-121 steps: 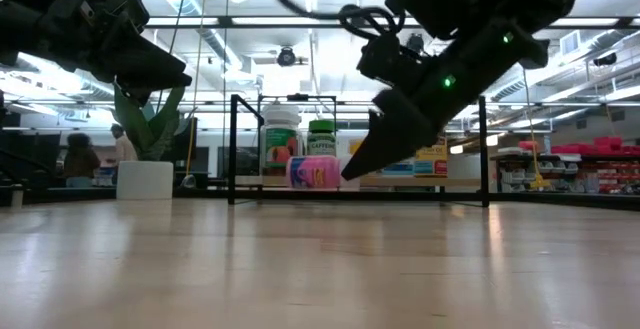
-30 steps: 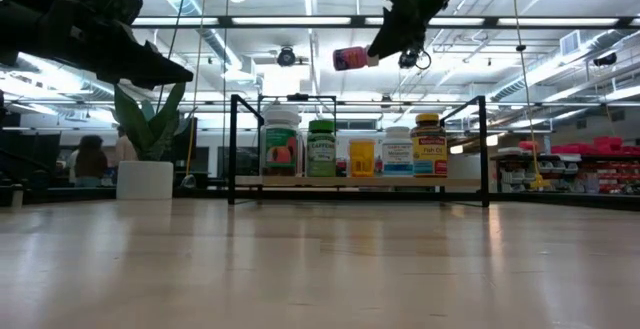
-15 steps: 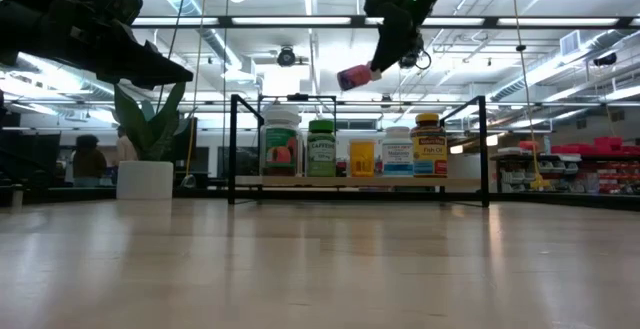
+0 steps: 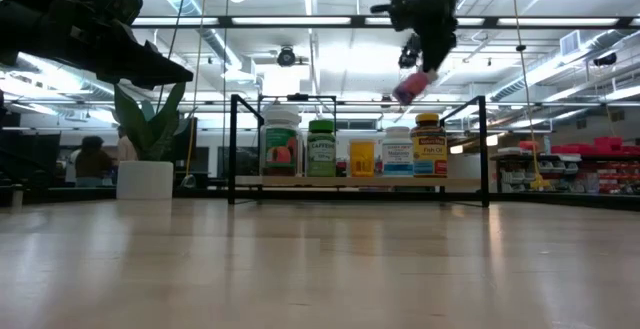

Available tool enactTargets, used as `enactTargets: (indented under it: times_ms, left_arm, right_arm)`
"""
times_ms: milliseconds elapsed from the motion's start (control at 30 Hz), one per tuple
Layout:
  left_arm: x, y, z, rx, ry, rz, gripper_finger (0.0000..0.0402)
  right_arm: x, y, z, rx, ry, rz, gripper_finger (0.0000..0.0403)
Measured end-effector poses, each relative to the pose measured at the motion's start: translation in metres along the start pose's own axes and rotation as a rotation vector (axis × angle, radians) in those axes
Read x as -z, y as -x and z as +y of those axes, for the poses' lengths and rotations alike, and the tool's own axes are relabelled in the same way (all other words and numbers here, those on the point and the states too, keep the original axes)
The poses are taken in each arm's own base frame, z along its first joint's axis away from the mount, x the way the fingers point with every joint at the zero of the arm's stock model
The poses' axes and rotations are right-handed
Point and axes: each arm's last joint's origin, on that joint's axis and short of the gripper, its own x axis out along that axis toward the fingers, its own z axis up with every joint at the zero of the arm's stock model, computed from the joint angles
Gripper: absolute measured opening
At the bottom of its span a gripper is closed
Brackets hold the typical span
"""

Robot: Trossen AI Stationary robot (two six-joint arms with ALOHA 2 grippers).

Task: Pick and place medicine bottles onto shelf by color
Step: Put the pink pill bottle on the shelf

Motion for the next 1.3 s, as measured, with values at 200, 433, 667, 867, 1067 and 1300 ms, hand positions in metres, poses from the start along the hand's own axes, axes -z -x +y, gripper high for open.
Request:
enactTargets:
  times_ms: [200, 433, 667, 867, 1067, 1300]
  left_arm:
    - [0.0, 0.0, 0.0, 0.0, 0.0, 0.0, 0.0153]
    - [0.0, 0.0, 0.0, 0.0, 0.0, 0.0, 0.0147]
    - [0.0, 0.0, 0.0, 0.0, 0.0, 0.0, 0.0149]
    - [0.0, 0.0, 0.0, 0.0, 0.0, -0.001, 0.0152]
    - [0.0, 0.0, 0.0, 0.0, 0.0, 0.0, 0.0145]
    - [0.0, 0.0, 0.0, 0.0, 0.0, 0.0, 0.0152]
  right_arm:
    - [0.011, -0.014, 0.004, -0.011, -0.053, 0.184, 0.0196]
    - [0.014, -0.037, 0.011, -0.037, -0.079, 0.279, 0.0196]
    - [0.022, -0.054, 0.028, -0.068, -0.061, 0.346, 0.0196]
    - [0.03, -0.075, 0.062, -0.202, -0.056, 0.39, 0.0196]
    - [0.058, -0.097, 0.093, -0.244, -0.084, 0.572, 0.0196]
    - [0.086, -0.112, 0.117, -0.228, -0.157, 0.743, 0.0196]
